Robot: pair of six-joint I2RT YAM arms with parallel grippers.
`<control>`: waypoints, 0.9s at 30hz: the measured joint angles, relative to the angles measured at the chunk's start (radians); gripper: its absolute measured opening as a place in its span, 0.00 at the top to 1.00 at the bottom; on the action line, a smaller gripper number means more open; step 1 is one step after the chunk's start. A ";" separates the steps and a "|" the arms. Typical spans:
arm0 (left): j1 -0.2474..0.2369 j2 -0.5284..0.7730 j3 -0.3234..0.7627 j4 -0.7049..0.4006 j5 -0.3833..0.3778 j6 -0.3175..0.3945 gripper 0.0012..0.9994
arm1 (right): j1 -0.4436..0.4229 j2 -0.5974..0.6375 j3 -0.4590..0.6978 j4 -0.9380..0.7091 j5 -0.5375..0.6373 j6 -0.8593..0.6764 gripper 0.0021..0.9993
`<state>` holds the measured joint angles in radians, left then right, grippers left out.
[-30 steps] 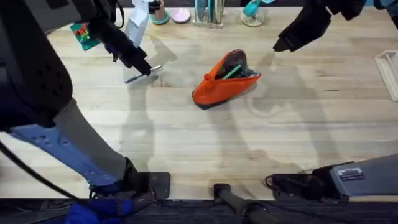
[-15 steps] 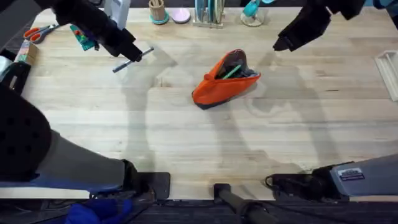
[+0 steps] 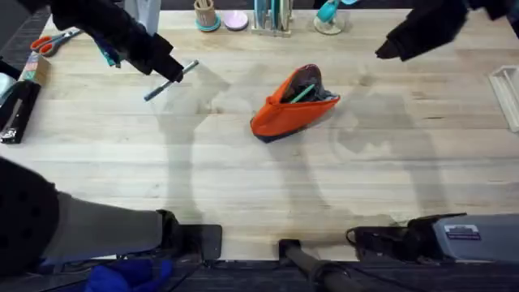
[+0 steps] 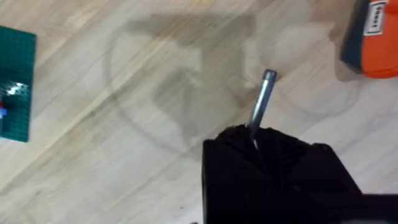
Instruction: Unzip the bag, pick up the pens from the table one at a time and place them inside, then zip the bag closed.
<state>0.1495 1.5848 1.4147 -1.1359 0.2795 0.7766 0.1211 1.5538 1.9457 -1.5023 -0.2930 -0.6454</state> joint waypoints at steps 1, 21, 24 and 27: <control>-0.001 -0.005 0.000 -0.011 0.001 -0.008 0.96 | 0.000 -0.014 0.000 -0.005 0.000 0.002 0.00; -0.200 -0.190 -0.079 -0.024 0.005 -0.276 0.96 | 0.000 -0.031 0.000 -0.109 0.000 0.064 0.00; -0.264 -0.190 -0.081 -0.022 -0.009 -0.351 0.96 | 0.000 -0.032 0.000 -0.109 0.000 0.067 0.00; -0.328 -0.190 -0.082 0.004 -0.034 -0.423 0.96 | 0.000 -0.031 0.000 -0.109 0.000 0.067 0.00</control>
<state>-0.1783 1.3952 1.3331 -1.1323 0.2454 0.3539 0.1211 1.5223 1.9458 -1.6109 -0.2932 -0.5789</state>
